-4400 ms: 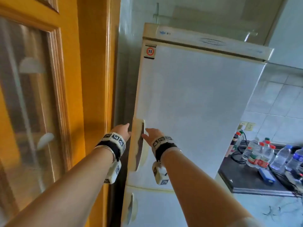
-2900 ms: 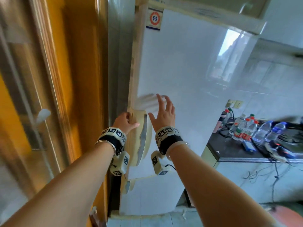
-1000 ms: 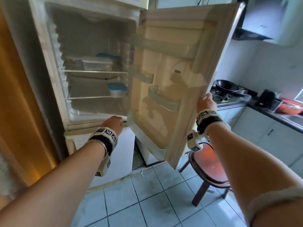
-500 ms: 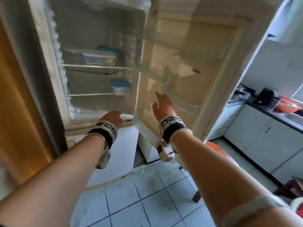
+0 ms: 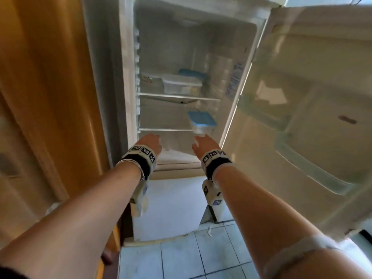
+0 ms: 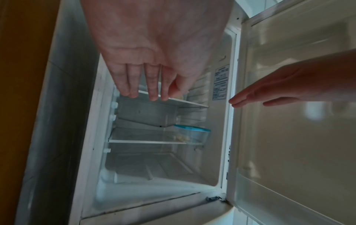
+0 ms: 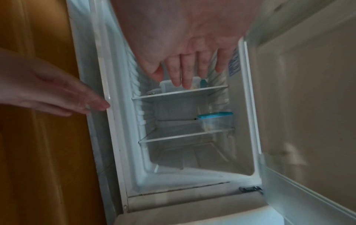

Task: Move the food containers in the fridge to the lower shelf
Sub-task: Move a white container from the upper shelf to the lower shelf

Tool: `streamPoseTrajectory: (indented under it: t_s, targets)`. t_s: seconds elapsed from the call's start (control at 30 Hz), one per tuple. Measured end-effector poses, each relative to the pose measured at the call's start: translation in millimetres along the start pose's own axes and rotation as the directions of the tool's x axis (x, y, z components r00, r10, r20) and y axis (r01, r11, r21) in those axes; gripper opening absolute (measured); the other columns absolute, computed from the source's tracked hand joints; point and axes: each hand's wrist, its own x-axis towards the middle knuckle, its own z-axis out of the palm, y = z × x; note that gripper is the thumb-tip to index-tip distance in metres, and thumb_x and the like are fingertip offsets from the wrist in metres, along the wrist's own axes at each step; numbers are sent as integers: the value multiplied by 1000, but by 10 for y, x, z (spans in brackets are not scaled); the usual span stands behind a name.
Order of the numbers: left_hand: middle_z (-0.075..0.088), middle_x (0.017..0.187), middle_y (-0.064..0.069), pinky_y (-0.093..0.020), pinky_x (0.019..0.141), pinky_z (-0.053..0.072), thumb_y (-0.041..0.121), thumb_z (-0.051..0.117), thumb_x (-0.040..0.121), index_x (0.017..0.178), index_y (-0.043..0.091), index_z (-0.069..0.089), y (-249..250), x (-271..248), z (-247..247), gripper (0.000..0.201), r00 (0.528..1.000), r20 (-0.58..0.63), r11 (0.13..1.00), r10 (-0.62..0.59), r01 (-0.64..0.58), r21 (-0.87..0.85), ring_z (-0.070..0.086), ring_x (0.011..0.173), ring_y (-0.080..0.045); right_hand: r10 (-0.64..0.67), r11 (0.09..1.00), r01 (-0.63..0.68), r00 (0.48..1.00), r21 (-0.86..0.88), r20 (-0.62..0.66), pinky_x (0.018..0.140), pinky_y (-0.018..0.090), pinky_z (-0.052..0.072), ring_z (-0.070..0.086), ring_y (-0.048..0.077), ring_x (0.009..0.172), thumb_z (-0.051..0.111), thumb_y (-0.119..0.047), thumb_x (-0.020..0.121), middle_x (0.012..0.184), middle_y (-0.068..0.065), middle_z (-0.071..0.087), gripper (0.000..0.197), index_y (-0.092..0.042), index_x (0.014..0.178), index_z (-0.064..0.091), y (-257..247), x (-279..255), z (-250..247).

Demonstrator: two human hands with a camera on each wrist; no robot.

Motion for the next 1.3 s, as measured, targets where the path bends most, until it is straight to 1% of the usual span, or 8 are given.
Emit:
streamPoseTrajectory:
  t_s: [0.3, 0.47, 0.6, 0.7, 0.8, 0.97, 1.13, 1.3]
  targets:
    - [42, 146, -13, -37, 110, 36, 12, 37, 95, 140, 10, 41, 184, 1266, -223, 45, 997, -78, 999, -31, 29, -19, 43, 133, -30, -55, 998, 53, 997, -41, -61, 100, 36, 41, 49, 30, 124, 36, -23, 96, 133, 15, 55, 39, -7, 128, 51, -31, 1473, -247]
    - [48, 140, -13, -43, 107, 39, 15, 37, 94, 135, 10, 46, 374, 1982, -458, 42, 985, -161, 998, -66, 65, -14, 47, 128, -32, -83, 996, 79, 988, -36, -127, 107, 38, 37, 43, 28, 131, 36, -25, 95, 140, 13, 49, 43, -8, 133, 47, 147, 2298, -521]
    - [57, 130, -15, -39, 98, 46, 15, 39, 94, 132, 10, 49, 420, 2451, -594, 39, 967, -231, 991, -103, 81, -105, 57, 118, -32, -115, 993, 118, 968, 2, -222, 112, 37, 33, 38, 25, 135, 37, -26, 96, 145, 9, 42, 45, -9, 137, 42, 272, 2769, -644]
    - [58, 122, -19, -38, 97, 45, 12, 36, 95, 128, 3, 49, 451, 2770, -687, 36, 949, -309, 992, -63, 26, -123, 57, 114, -32, -30, 994, 55, 968, 90, -251, 113, 40, 32, 32, 26, 140, 37, -30, 96, 155, 5, 27, 48, -15, 142, 36, 342, 3077, -739]
    - [50, 134, -16, -40, 101, 42, 21, 37, 98, 139, 7, 38, 463, 3061, -777, 43, 930, -364, 991, -49, 1, -132, 53, 119, -30, 57, 980, -4, 963, 198, -264, 109, 40, 38, 39, 29, 136, 38, -31, 96, 153, 8, 29, 50, -16, 144, 33, 392, 3374, -795]
    - [27, 153, -14, -41, 112, 32, 29, 32, 100, 145, 12, 29, 425, 3477, -857, 48, 949, -283, 971, -141, 77, -226, 37, 137, -32, 157, 950, -82, 960, 300, -233, 110, 37, 33, 40, 30, 134, 36, -32, 99, 147, 13, 39, 51, -10, 145, 31, 392, 3705, -861]
    - [46, 144, -14, -36, 106, 38, 28, 32, 99, 140, 10, 40, 366, 3732, -877, 45, 954, -236, 930, -186, 93, -356, 47, 129, -30, 234, 924, -170, 960, 344, -156, 102, 37, 39, 48, 33, 127, 30, -35, 100, 142, 15, 47, 51, -9, 143, 31, 327, 3895, -859]
    - [52, 139, -12, -32, 106, 42, 22, 44, 95, 133, 12, 49, 358, 3801, -938, 40, 946, -231, 860, -226, 83, -503, 51, 126, -29, 241, 912, -169, 958, 374, -155, 97, 34, 42, 52, 32, 122, 34, -28, 97, 137, 16, 51, 45, -10, 138, 41, 324, 3949, -870]
